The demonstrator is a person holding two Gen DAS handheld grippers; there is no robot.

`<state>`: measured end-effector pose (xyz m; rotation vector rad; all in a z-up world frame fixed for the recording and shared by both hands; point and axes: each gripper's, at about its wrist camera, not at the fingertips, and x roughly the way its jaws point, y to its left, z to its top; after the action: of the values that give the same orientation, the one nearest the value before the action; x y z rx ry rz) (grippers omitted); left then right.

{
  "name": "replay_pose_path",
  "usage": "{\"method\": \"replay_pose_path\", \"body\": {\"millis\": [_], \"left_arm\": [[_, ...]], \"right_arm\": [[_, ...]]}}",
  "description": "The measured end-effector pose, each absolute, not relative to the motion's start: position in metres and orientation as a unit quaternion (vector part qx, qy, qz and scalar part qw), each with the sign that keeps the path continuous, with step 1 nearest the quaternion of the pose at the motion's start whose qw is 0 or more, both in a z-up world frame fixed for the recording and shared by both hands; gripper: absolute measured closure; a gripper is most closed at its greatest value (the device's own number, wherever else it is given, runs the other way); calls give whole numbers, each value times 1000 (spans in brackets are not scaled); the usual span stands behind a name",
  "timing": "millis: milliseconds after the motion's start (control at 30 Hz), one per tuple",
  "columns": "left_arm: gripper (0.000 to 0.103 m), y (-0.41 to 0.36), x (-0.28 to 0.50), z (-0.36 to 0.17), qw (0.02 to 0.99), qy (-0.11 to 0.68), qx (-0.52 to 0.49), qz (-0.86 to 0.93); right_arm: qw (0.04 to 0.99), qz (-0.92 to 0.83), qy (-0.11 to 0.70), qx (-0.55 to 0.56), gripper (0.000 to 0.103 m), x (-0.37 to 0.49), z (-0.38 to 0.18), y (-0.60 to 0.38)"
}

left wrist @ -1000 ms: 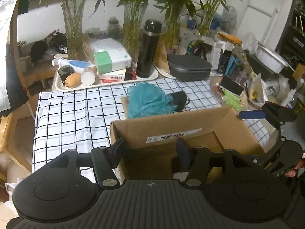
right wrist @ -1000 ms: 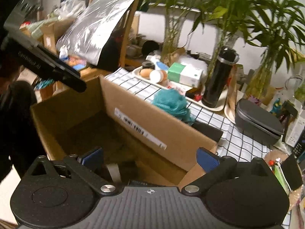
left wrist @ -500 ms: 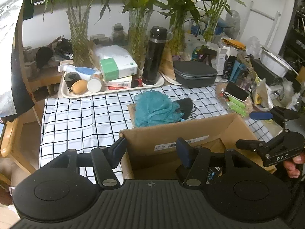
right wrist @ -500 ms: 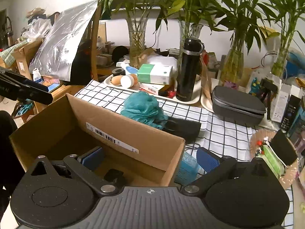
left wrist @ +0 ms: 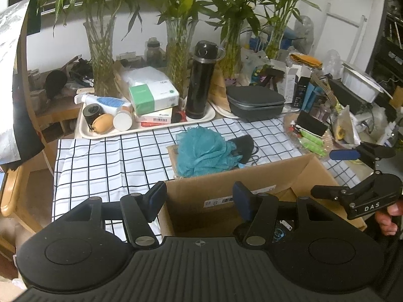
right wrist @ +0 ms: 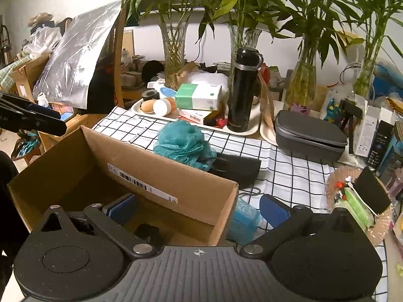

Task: Organize soft objects
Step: 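Withdraw both grippers from the box toward the teal loofah, then lower the left gripper onto the teal mesh loofah and close it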

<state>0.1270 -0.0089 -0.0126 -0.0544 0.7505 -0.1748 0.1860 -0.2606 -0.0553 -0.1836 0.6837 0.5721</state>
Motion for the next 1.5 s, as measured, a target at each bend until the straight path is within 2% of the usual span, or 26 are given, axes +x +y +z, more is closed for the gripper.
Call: {"method": "replay_pose_path", "body": {"millis": [633,733,867,1167,1500], "left_arm": [[45,-7,146,-13,928,357,-54,-87],[44,-8,149,-13,930,355,-47,-85],[34,-3,153,-15,933,350,-45,-70],[33,16,170,-21,933,346,-63,-84],[33,35,198,-28,943,316,-39,-101]], "right_arm": [[898,270,340,-78,0,195,-60,-260],[899,264,342,-67,0,198,-59,-262],[901,259,343,-61,0,202,-60,-265],[902,249,347,-61,0,210,-64,-269],[919,223,325,-34,0,220,-60,-284]]}}
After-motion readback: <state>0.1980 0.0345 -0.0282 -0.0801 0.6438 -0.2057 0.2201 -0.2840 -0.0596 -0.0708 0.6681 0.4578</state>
